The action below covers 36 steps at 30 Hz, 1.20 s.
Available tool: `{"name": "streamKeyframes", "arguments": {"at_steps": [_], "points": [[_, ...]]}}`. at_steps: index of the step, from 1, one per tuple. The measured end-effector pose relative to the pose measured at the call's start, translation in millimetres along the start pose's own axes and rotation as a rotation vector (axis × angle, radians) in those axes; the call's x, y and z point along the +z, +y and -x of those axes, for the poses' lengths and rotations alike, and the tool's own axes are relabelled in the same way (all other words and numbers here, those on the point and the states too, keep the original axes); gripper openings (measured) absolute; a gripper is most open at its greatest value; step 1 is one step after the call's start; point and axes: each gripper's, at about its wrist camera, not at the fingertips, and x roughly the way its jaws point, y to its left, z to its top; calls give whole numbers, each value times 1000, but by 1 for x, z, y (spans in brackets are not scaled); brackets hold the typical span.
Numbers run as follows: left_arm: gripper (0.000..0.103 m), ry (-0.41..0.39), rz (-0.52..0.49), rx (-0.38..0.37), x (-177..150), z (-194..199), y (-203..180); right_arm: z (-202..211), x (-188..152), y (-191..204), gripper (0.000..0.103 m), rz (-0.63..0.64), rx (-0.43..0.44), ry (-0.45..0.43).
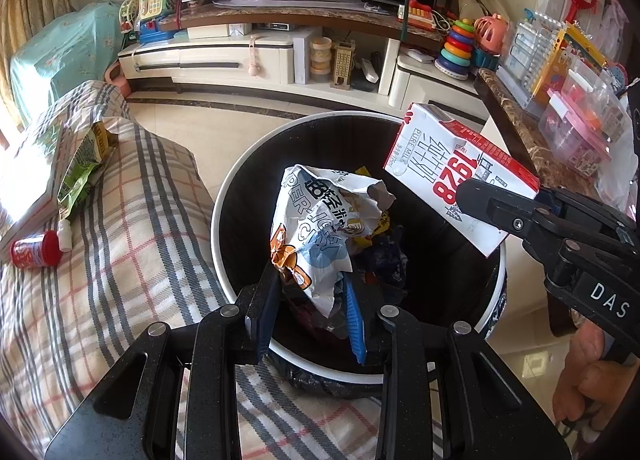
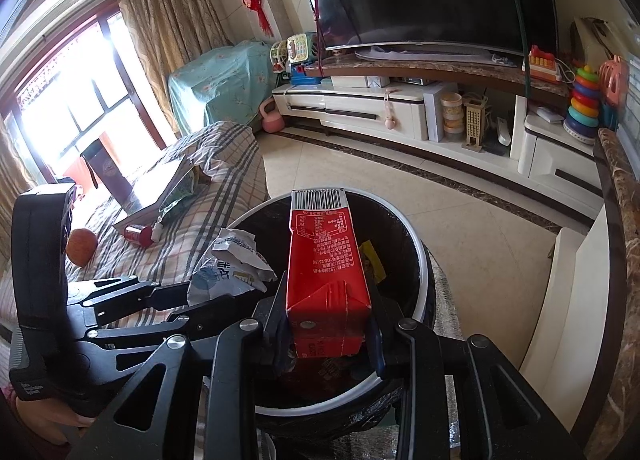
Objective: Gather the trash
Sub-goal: 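Lower the wrapper and carton into the bin and open both tools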
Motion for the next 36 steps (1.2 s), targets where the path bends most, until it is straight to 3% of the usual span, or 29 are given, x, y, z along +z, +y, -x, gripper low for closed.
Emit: {"name": "streamKeyframes", "arguments": {"at_steps": [36], "points": [[32, 7, 7, 6, -1, 0, 3, -1, -1, 1, 31, -2, 0, 11]]}}
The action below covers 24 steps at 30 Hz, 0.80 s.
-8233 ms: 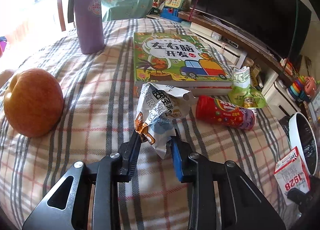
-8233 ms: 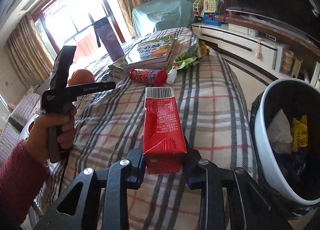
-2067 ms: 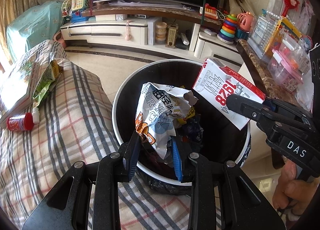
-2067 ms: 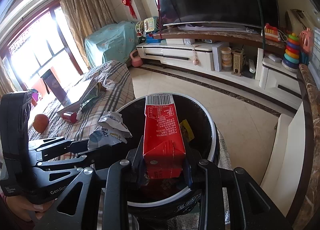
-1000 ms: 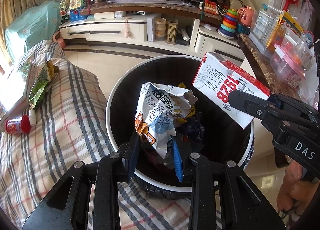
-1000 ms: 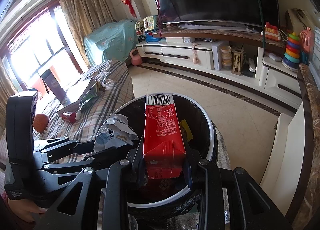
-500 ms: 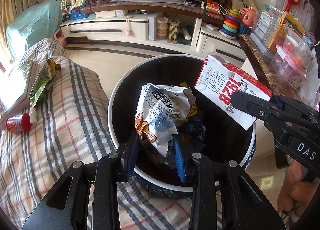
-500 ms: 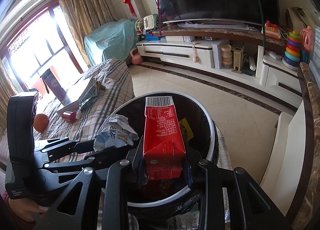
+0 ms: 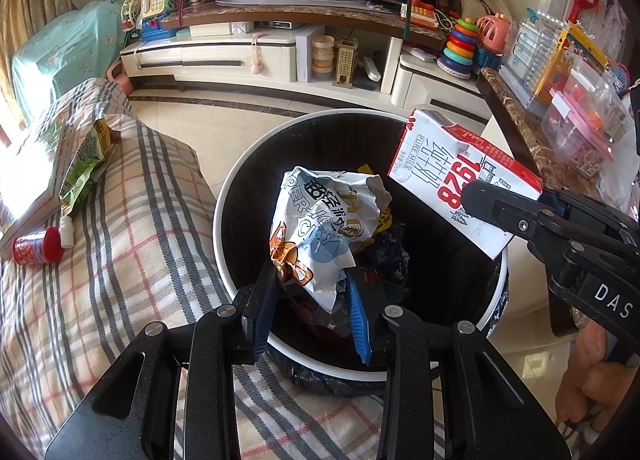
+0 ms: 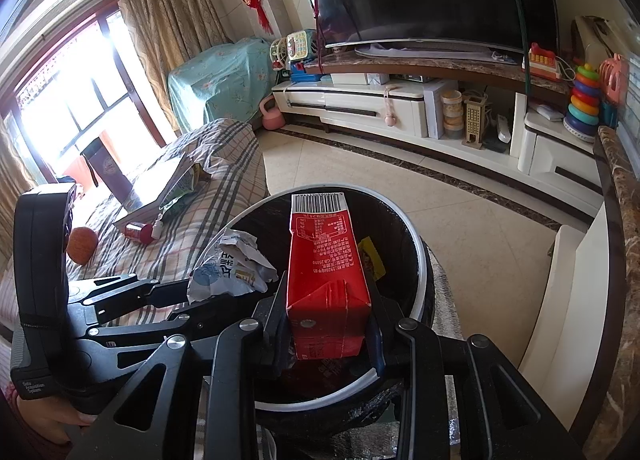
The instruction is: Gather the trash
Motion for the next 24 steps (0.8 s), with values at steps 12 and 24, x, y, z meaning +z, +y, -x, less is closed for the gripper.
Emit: {"name": "streamKeyframes", "arguments": {"at_steps": [12, 24], "points": [[37, -7, -4, 9, 0, 4, -2, 5, 2, -4, 33, -9, 5, -2], [68, -48, 38, 51, -14, 26, 9, 28, 4, -2, 47, -47, 34, -60]]}}
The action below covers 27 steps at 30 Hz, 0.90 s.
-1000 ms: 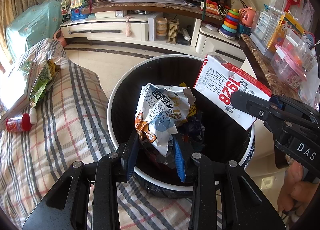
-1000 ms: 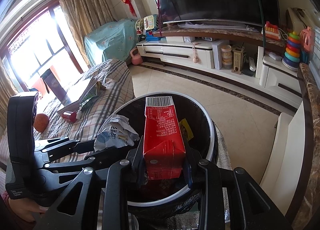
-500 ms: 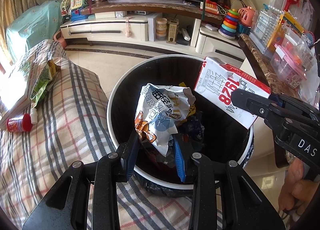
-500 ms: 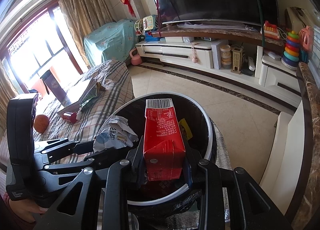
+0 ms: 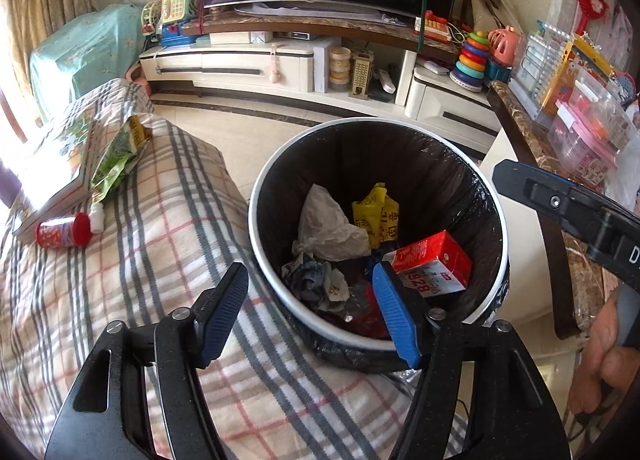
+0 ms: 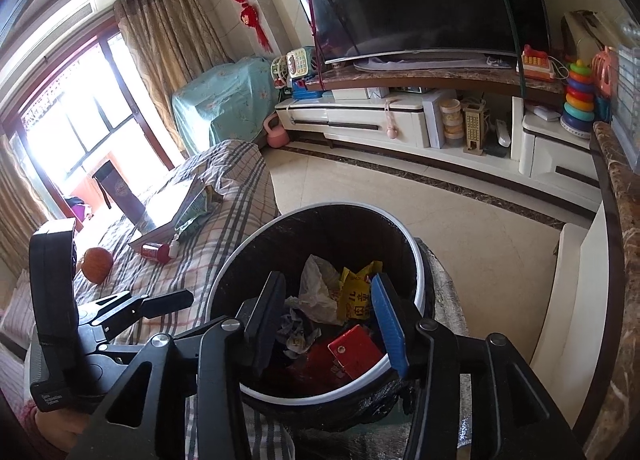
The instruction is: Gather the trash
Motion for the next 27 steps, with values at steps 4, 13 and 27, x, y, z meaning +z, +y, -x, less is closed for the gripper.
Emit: {"name": "streamKeyframes", "arguments": {"at_steps": [4, 13, 27], "points": [[71, -29, 23, 12, -8, 15, 4, 11, -3, 5, 49, 0, 3, -17], [79, -108, 156, -34, -51, 59, 24, 45, -32, 27, 89, -21, 20, -85], [80, -159, 274, -24, -128, 96, 47, 72, -94, 58, 101, -23, 32, -145]]}}
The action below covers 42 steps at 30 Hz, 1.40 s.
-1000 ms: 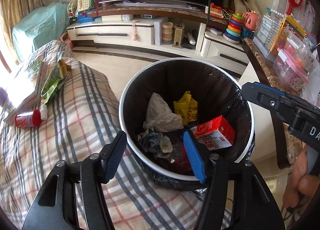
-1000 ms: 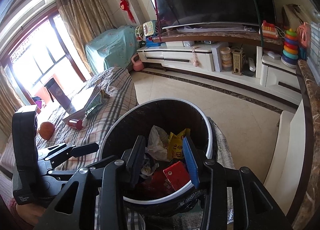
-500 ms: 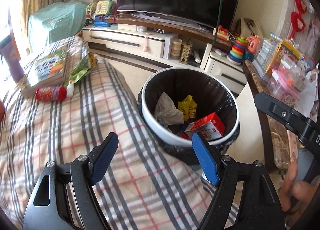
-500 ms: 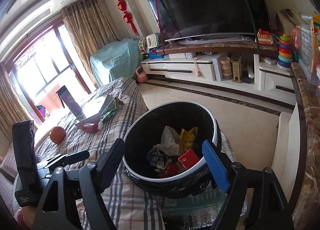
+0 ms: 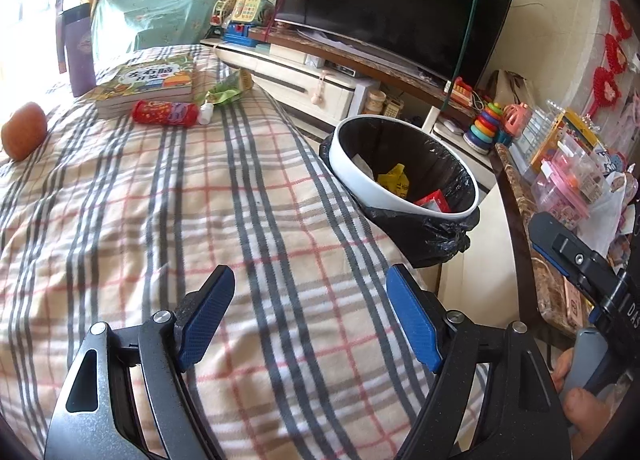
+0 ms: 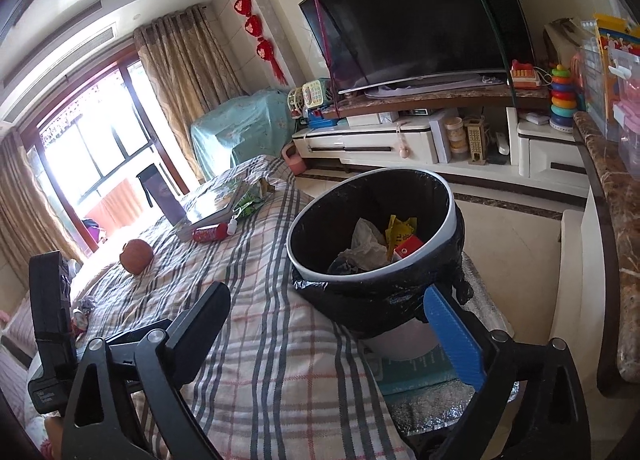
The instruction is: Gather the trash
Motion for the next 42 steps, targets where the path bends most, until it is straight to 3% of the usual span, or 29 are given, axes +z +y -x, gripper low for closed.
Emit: {"name": "streamKeyframes", "arguments": {"at_steps": [12, 15, 18, 20, 28, 42], "points": [[86, -135, -15, 16, -22, 44, -1, 28, -9, 6, 102, 17, -59, -47], [86, -202, -26, 22, -25, 61, -4, 49, -7, 19, 103, 81, -90, -139], [100, -286, -32, 54, -29, 75, -4, 68, -10, 33, 103, 166, -129, -265], [103, -330, -22, 96, -33, 81, -4, 73, -15, 41, 103, 219, -144, -308], [103, -403, -33, 163, -46, 83, 2, 60, -28, 40, 103, 251, -178, -340], [103, -447, -71, 242, -59, 88, -5, 48, -44, 32, 103, 246, -189, -315]]}}
